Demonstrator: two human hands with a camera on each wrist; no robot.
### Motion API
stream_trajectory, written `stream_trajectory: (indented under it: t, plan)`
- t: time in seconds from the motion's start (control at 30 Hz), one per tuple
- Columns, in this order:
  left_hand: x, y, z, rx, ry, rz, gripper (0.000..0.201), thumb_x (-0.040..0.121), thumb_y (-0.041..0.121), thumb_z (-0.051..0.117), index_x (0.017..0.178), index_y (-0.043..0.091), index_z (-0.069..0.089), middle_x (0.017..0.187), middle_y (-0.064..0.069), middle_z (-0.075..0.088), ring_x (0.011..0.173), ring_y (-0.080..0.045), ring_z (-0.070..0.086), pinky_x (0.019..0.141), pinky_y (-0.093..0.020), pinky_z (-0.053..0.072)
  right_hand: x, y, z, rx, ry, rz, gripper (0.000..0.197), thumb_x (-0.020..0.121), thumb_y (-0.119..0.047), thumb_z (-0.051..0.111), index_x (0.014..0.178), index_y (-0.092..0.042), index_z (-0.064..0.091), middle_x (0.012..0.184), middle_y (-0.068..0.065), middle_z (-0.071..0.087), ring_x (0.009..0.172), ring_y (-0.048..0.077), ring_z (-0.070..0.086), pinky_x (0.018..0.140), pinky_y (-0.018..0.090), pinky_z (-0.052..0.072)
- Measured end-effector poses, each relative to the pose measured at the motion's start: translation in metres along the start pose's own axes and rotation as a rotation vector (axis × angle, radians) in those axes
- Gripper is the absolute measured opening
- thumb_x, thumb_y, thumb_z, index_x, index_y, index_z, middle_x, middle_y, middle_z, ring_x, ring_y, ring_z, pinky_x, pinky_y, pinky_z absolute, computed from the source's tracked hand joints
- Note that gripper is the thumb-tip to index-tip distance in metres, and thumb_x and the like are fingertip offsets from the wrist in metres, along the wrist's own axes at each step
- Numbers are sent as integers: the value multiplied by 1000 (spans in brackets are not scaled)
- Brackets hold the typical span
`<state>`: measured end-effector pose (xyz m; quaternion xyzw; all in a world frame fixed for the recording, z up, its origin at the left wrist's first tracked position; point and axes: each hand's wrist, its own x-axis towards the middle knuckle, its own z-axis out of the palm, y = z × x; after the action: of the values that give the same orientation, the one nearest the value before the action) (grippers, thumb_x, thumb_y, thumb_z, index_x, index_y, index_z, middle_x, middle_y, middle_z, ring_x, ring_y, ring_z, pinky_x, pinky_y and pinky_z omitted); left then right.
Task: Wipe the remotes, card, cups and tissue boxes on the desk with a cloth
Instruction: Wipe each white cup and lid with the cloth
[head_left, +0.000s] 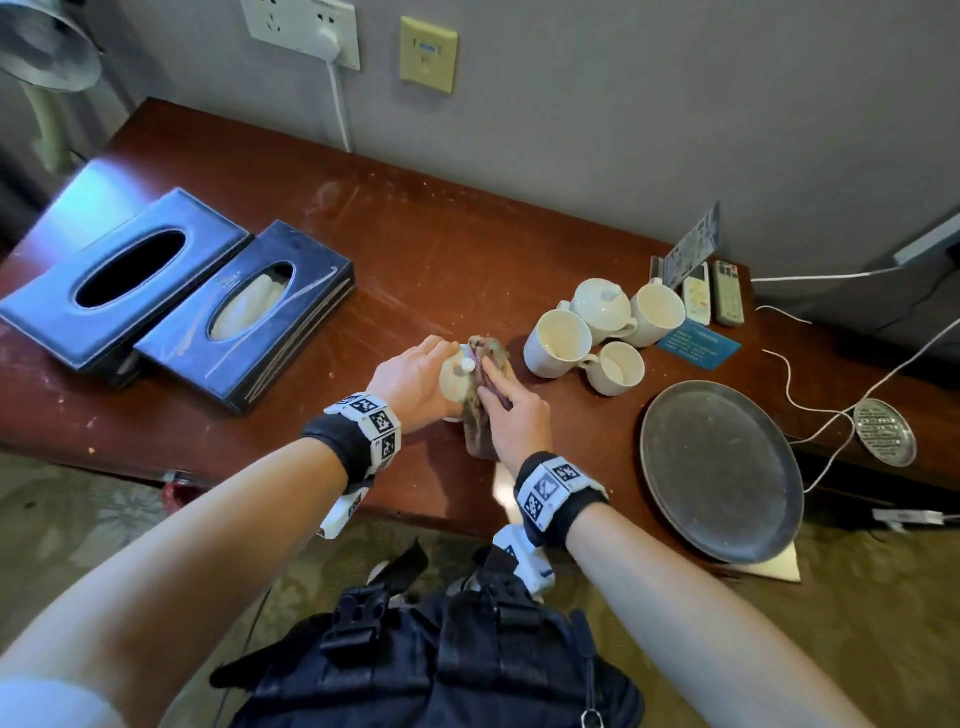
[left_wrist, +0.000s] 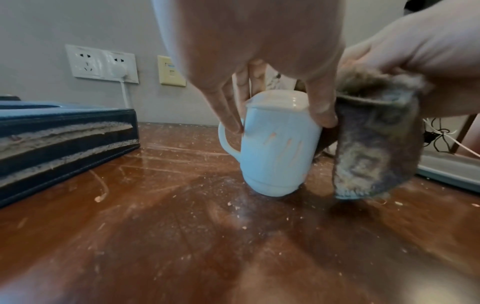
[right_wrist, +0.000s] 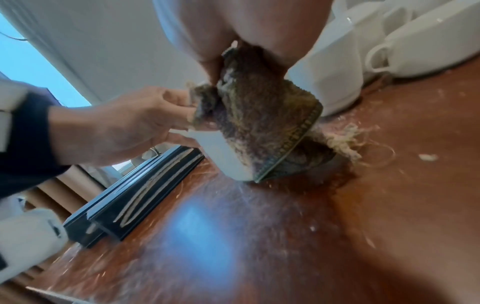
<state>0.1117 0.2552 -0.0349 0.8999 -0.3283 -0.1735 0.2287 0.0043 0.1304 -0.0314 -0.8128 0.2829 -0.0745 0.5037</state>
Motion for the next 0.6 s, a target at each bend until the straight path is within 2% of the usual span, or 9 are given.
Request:
stream_trajectory:
  t: [0.13,0.27,0.43,0.5,0.6]
  plan:
    - [1,-3,-3,-3,-30,33,76,72,53,80,133,21,49,133,5,50,108,-25,59,89,-38,48,12,-4,-3,32,8,45,36,93,-17,64,128,-25,65,132,0,62,126,12,54,109,27,39]
    - [3,-6,-7,30,-83,34,82,72,56,79,140,24,44,140,9,45,111,-25,58,90,-37,48,44,-19,-5,5,-20,77,35,95,-15,59,130,-19,63,137,-1,58,130,14,50,108,20,35]
    - [3,-9,-6,28,-26,35,77,71,62,77,133,27,48,136,12,50,111,-21,58,89,-37,48,12,-6,-4,10,-22,22,37,93,-13,63,128,-23,64,134,-1,60,127,10,52,110,20,36]
    - [2,-8,-5,72,-21,33,80,69,67,75,134,28,47,138,14,50,116,-17,52,90,-37,47,0,7,-12,-6,-41,14,38,92,-14,66,129,-24,64,134,0,60,126,9,53,109,19,36]
    - [7,-5,-9,187,-26,65,81,68,70,73,131,25,48,137,10,50,119,-15,45,87,-37,48,14,16,-28,-116,-43,50,39,92,-15,66,130,-22,63,135,-1,60,128,13,52,110,18,33]
